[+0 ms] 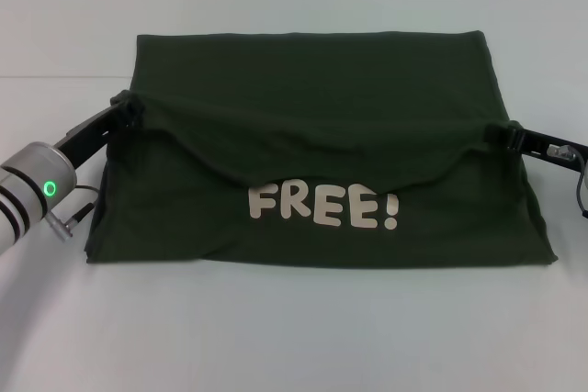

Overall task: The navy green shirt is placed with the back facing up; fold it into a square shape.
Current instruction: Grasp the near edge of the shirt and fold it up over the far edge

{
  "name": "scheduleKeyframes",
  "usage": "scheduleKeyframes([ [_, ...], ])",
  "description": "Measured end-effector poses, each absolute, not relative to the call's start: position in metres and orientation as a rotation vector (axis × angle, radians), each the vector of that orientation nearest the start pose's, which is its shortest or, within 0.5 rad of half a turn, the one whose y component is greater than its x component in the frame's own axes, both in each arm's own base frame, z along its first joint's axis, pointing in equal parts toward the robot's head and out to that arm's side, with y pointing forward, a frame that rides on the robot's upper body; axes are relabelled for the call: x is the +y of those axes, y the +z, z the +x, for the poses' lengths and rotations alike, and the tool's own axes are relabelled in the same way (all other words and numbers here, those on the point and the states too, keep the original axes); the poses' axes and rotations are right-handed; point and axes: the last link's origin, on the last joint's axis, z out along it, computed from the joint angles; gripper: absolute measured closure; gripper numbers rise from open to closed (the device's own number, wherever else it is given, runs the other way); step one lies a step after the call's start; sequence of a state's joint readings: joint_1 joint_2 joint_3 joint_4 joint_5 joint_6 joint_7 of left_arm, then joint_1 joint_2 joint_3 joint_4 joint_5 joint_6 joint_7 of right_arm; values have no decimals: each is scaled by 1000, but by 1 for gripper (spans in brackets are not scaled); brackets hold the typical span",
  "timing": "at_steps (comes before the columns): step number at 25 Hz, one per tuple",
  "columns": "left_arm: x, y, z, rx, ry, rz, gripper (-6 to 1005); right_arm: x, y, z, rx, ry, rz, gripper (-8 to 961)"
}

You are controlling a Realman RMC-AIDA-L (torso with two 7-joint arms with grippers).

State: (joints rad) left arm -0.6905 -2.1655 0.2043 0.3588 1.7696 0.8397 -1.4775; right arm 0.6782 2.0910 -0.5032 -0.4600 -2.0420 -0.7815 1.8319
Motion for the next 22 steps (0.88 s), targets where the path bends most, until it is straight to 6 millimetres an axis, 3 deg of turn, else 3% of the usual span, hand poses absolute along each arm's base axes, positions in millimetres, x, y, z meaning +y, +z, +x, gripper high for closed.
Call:
scheduleKeyframes([
  [4, 405, -22, -305, -1290, -908, -1623, 967, 415, -1, 313, 1334, 563, -1873, 880],
  [6, 404, -25, -306, -1279, -897, -1612, 915, 415, -2, 313, 1326, 578, -1866, 879],
  [10, 402, -25, -309, -1290, -895, -1587, 810, 414, 0, 316, 1336, 611, -1832, 725],
  [15, 399, -23, -314, -1304, -909, -1564, 585, 411, 5, 320, 1351, 633, -1817, 524],
  [17, 397, -23, -313, -1303, -924, -1573, 553, 409, 8, 322, 1361, 659, -1811, 443],
  [19, 393, -21, -314, -1311, -957, -1585, 522, 404, 13, 324, 1379, 722, -1804, 206],
  [22, 383, -12, -316, -1350, -1055, -1604, 481, 385, 26, 328, 1384, 842, -1848, 153],
])
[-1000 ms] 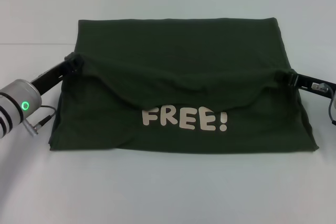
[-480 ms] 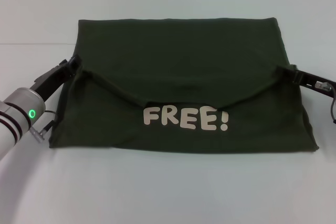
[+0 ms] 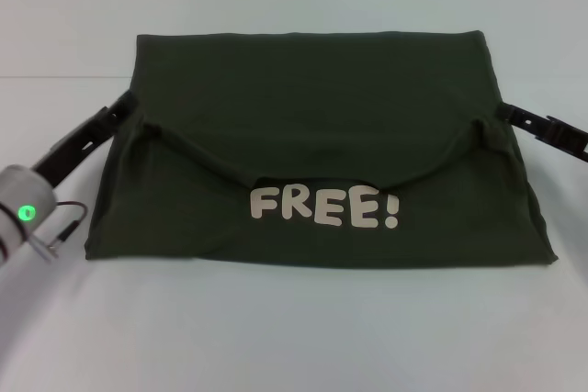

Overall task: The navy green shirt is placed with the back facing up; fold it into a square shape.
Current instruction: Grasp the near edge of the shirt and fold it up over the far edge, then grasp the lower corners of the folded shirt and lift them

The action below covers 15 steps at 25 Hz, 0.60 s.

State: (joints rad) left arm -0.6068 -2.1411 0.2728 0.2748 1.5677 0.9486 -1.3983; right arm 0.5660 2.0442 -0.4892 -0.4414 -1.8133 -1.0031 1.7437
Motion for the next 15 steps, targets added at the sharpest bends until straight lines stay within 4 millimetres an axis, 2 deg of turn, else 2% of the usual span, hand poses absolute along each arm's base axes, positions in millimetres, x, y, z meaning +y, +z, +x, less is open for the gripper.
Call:
scheduleKeyframes([
  [1, 380, -7, -319, -1366, -1082, -1608, 471, 385, 26, 328, 1384, 842, -1848, 135],
  [2, 376, -4, -321, -1393, -1103, -1613, 462, 374, 33, 329, 1371, 887, -1910, 117],
  [3, 371, 2, -324, -1437, -1129, -1633, 452, 374, 33, 329, 1371, 887, -1910, 100],
  [6, 360, 14, -332, -1548, -1135, -1708, 424, 354, 36, 326, 1323, 928, -2039, 46],
  [9, 349, 29, -339, -1689, -1060, -1795, 378, 333, 32, 319, 1223, 951, -2209, 12],
  [10, 346, 35, -341, -1721, -1006, -1832, 359, 320, 25, 315, 1149, 937, -2324, 13],
  [11, 344, 41, -343, -1736, -957, -1859, 341, 320, 25, 315, 1149, 937, -2324, 13],
  [15, 337, 57, -350, -1788, -766, -1921, 325, 299, 6, 306, 1021, 873, -2546, 19],
])
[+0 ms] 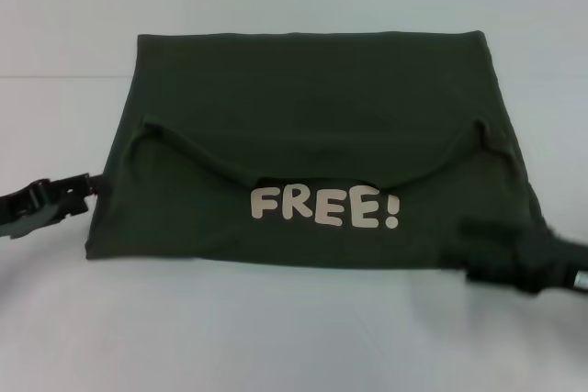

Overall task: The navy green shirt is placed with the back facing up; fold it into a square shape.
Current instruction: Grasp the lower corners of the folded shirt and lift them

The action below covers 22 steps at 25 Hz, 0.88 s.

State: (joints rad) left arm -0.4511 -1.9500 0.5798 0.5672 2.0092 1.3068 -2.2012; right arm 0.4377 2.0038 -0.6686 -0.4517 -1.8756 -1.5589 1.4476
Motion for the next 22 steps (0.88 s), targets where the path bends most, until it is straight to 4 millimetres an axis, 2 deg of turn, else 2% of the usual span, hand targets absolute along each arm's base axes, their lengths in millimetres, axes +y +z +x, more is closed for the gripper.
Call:
scheduleKeyframes([
  [3, 337, 63, -352, -1765, -688, -1955, 327, 283, -16, 299, 910, 815, -2711, 26],
  [9, 345, 69, -349, -1598, -599, -2058, 326, 280, -31, 296, 896, 750, -2764, 39],
  [22, 345, 47, -353, -1609, -575, -2040, 327, 283, -35, 295, 902, 738, -2757, 39],
])
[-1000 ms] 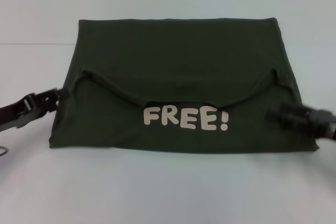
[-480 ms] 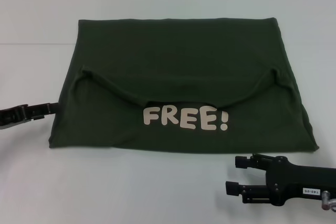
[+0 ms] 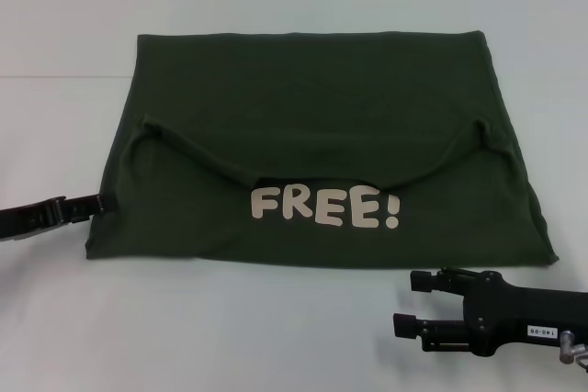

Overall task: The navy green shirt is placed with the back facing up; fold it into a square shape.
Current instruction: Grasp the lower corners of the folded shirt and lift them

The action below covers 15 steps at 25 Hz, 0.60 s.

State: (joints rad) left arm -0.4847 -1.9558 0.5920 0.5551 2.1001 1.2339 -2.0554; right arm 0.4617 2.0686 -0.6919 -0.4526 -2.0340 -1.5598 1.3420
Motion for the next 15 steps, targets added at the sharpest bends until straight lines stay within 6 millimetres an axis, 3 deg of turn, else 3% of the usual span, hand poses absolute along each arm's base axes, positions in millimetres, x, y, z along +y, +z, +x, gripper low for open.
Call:
scheduleKeyframes([
  [15, 347, 23, -358, -1610, -533, -1994, 327, 285, -36, 294, 901, 732, -2758, 40],
])
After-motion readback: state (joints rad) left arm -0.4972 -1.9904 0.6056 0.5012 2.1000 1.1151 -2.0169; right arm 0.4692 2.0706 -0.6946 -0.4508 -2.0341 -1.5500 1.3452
